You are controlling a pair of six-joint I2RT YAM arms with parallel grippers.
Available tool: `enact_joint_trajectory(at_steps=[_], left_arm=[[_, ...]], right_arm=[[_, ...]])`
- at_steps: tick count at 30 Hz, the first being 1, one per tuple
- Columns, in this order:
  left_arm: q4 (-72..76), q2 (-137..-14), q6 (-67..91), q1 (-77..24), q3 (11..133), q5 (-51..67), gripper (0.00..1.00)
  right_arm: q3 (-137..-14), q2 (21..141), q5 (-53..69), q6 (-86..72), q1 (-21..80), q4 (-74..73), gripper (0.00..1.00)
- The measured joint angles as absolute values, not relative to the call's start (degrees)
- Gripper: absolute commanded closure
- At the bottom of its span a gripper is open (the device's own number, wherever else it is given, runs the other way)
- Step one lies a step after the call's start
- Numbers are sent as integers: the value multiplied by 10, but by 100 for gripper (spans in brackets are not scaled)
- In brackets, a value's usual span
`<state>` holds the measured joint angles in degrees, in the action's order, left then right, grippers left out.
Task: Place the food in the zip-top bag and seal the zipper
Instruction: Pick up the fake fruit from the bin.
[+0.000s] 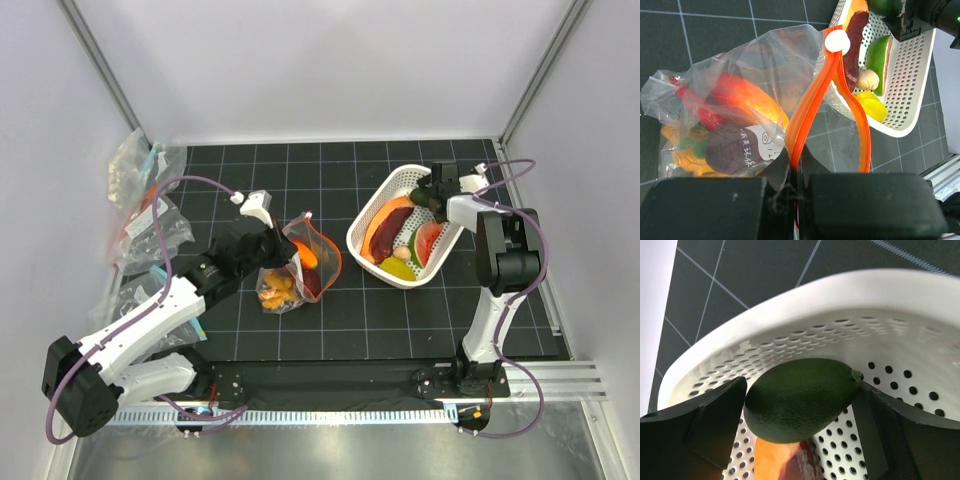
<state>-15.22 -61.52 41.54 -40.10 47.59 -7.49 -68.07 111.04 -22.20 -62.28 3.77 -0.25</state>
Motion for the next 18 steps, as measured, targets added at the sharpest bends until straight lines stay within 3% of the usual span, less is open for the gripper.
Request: enact_joint_trajectory(at_steps=[4,7,8,12,18], left_arm=[[-152,-615,415,-401,476,-75,99],[-152,-615,415,-401,477,-75,99],[-152,-615,415,-401,477,-75,99],[-152,-615,415,-401,477,-75,99],[-152,-615,415,-401,477,-75,99]], right_arm=[[-681,1110,-203,-612,38,3,8],[-681,1110,-190,-605,38,4,21],[-681,1110,-188,-604,38,5,33],[-681,1110,-189,-602,38,7,50],[-663,1096,-188,-585,41,18,52]])
